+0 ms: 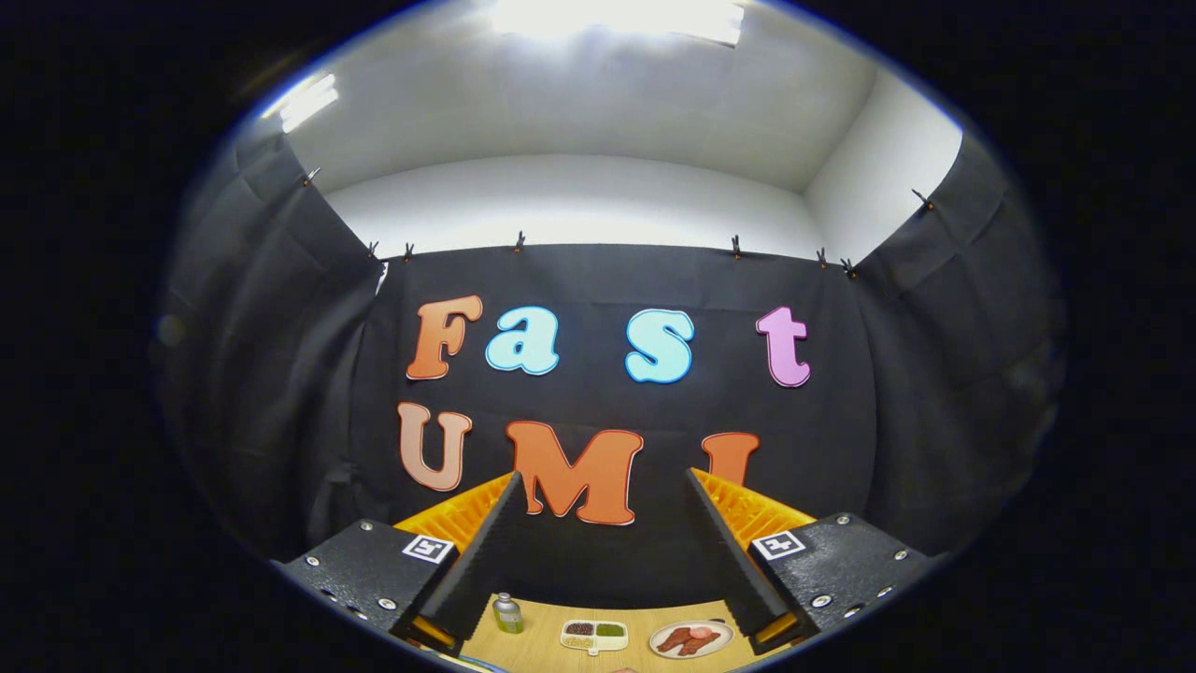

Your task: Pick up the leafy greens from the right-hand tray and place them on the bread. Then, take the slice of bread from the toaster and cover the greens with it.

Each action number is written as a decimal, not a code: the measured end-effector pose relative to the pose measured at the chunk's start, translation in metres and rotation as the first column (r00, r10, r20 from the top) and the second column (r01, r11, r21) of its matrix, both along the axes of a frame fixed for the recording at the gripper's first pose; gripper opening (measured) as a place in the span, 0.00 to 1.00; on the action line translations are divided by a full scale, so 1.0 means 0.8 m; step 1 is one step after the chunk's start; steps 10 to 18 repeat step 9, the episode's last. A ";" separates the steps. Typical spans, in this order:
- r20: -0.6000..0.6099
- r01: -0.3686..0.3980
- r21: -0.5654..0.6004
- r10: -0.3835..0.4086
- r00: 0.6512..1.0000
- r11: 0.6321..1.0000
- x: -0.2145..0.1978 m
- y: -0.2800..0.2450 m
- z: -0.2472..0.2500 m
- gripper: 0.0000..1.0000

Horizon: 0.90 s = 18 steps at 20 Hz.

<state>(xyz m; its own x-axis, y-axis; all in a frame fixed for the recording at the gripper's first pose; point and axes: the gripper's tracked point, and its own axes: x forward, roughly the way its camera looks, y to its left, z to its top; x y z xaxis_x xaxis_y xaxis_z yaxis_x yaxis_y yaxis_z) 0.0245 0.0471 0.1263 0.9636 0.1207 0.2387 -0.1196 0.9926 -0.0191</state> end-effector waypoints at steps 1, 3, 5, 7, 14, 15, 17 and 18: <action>0.005 -0.002 -0.006 0.002 1.000 1.000 -0.001 0.002 0.001 1.00; 0.010 -0.001 -0.012 0.001 1.000 1.000 0.000 0.005 0.004 1.00; 0.014 0.010 -0.015 -0.010 1.000 1.000 0.001 0.003 0.005 1.00; 0.016 0.014 -0.015 -0.014 1.000 1.000 0.001 0.004 0.008 1.00; 0.015 0.017 -0.011 -0.017 1.000 1.000 0.002 0.004 0.007 1.00; 0.015 0.017 -0.011 -0.017 1.000 1.000 0.002 0.004 0.007 1.00; 0.015 0.017 -0.011 -0.017 1.000 1.000 0.002 0.004 0.007 1.00; 0.015 0.017 -0.011 -0.017 1.000 1.000 0.002 0.004 0.007 1.00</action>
